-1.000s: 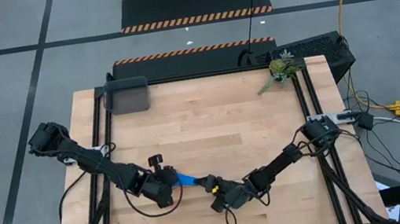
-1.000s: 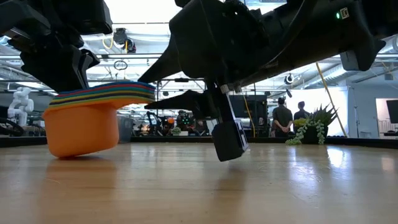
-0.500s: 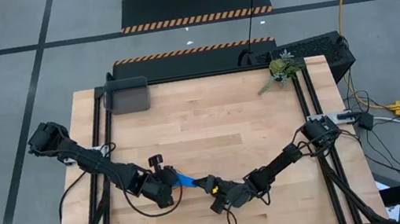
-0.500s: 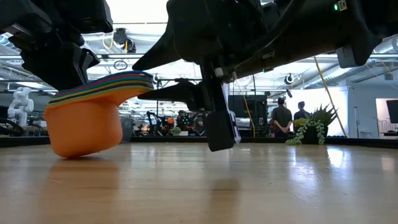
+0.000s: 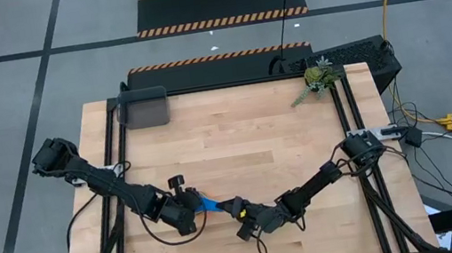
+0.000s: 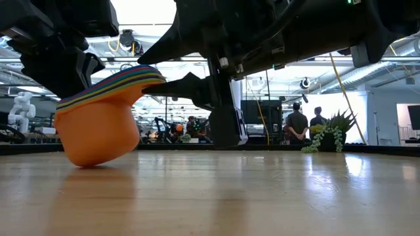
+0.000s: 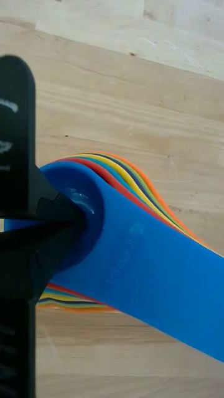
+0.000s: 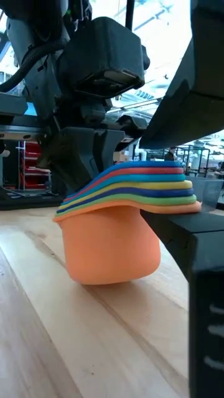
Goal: Nest measuring cups in basket
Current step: Put the stacked measuring cups into the black bin
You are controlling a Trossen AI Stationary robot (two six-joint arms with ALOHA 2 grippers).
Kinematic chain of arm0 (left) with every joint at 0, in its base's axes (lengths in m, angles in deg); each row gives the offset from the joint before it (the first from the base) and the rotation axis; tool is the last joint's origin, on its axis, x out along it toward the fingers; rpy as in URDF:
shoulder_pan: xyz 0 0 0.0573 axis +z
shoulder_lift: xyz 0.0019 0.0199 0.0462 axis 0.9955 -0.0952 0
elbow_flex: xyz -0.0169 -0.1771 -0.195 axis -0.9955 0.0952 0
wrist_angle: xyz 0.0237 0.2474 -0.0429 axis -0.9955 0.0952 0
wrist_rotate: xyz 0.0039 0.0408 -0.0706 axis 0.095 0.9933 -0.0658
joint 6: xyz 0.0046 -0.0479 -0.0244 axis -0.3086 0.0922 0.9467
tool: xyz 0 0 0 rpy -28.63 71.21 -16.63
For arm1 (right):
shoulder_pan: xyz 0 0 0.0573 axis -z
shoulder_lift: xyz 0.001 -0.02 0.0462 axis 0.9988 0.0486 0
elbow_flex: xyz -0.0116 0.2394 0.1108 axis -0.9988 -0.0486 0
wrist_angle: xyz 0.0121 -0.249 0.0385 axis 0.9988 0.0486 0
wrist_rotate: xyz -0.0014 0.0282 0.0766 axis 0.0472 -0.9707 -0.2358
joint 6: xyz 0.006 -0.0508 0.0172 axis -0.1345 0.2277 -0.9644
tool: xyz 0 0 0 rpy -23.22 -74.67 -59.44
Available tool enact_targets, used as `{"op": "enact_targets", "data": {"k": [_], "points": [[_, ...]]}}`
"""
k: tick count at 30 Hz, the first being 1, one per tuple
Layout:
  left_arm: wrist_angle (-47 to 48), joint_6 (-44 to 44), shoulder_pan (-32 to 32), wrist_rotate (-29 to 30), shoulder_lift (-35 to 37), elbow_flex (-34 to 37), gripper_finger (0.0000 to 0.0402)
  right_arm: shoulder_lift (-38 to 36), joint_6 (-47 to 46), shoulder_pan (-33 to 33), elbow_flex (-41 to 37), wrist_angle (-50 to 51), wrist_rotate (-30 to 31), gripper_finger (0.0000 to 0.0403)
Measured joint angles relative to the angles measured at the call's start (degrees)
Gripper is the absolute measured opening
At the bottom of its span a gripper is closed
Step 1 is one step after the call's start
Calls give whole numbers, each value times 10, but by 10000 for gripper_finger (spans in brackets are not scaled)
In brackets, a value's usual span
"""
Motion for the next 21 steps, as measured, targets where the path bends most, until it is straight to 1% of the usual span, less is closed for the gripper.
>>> {"op": "enact_targets", "data": {"k": [3,12,21], "points": [[0,0,0,0,0,0,14,0,4,0,0,2,0,142],[0,-3,0,0,0,1,14,-1,6,1,0,2,-15,88],[-12,-18,0,2,-1,1,14,-1,6,1,1,4,-14,77]]}}
